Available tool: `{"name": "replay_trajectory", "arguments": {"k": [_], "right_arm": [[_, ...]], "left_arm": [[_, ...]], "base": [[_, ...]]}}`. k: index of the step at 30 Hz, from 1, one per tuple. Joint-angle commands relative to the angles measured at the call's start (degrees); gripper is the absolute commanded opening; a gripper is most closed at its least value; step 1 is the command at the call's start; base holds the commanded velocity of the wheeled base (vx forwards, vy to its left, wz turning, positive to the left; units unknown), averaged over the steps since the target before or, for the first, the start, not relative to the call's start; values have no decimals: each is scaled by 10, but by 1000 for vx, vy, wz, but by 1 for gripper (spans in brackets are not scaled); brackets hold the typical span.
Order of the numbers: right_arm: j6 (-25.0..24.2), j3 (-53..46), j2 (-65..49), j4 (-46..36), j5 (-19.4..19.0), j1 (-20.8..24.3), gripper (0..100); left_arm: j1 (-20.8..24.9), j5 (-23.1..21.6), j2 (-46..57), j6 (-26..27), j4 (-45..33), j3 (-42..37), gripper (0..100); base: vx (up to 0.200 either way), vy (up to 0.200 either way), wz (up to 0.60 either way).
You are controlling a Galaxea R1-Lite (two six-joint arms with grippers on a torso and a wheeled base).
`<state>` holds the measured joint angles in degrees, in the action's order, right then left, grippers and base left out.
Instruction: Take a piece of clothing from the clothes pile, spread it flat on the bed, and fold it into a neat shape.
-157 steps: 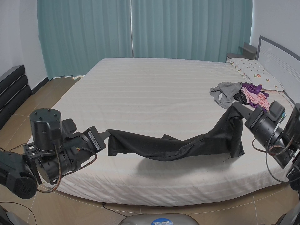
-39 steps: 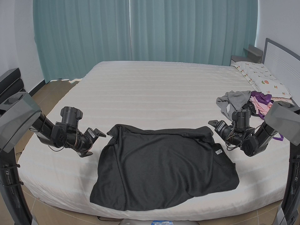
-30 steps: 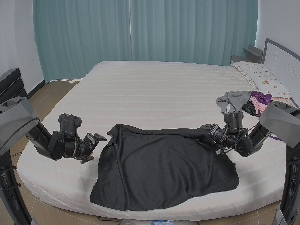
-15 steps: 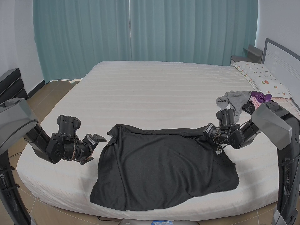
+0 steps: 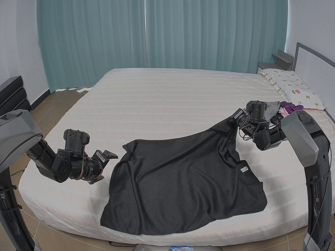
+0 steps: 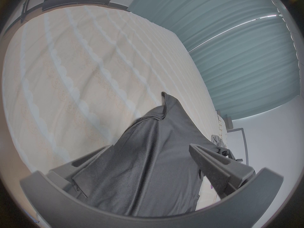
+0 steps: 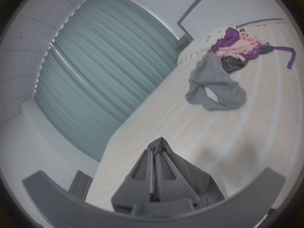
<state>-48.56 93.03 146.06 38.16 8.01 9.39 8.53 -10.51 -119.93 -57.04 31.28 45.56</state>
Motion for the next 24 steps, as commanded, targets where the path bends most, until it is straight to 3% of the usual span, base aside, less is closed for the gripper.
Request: {"name": "replay_trajectory", "arguments": {"k": [1, 4, 5, 11, 14, 18, 20, 22, 24], "right_arm": [[2, 74, 71, 36, 24, -9, 0], [7, 105, 108, 29, 36, -7, 0], [11, 108, 114, 24, 38, -6, 100], [21, 102, 119, -18, 36, -7, 100], [29, 39, 82, -17, 28, -12, 100], [52, -53, 19, -6, -17, -17, 100], [56, -58, 15, -5, -19, -17, 100], [123, -128, -15, 7, -27, -22, 100], [130, -137, -17, 8, -29, -22, 100]], "left_arm": [[0, 0, -8, -1, 1, 1, 100], [0, 0, -10, -2, 7, 1, 100], [0, 0, -12, -2, 10, 0, 100], [1, 0, -14, -2, 15, -1, 100], [2, 0, -14, -2, 15, -3, 100], [2, 0, -14, -2, 16, -6, 100], [2, 0, -14, -2, 16, -6, 100], [3, 0, -15, -2, 16, -10, 100], [3, 0, -15, -2, 16, -10, 100]], "base": [[0, 0, 0], [0, 0, 0], [0, 0, 0], [0, 0, 0], [0, 0, 0], [0, 0, 0], [0, 0, 0], [0, 0, 0], [0, 0, 0]]}}
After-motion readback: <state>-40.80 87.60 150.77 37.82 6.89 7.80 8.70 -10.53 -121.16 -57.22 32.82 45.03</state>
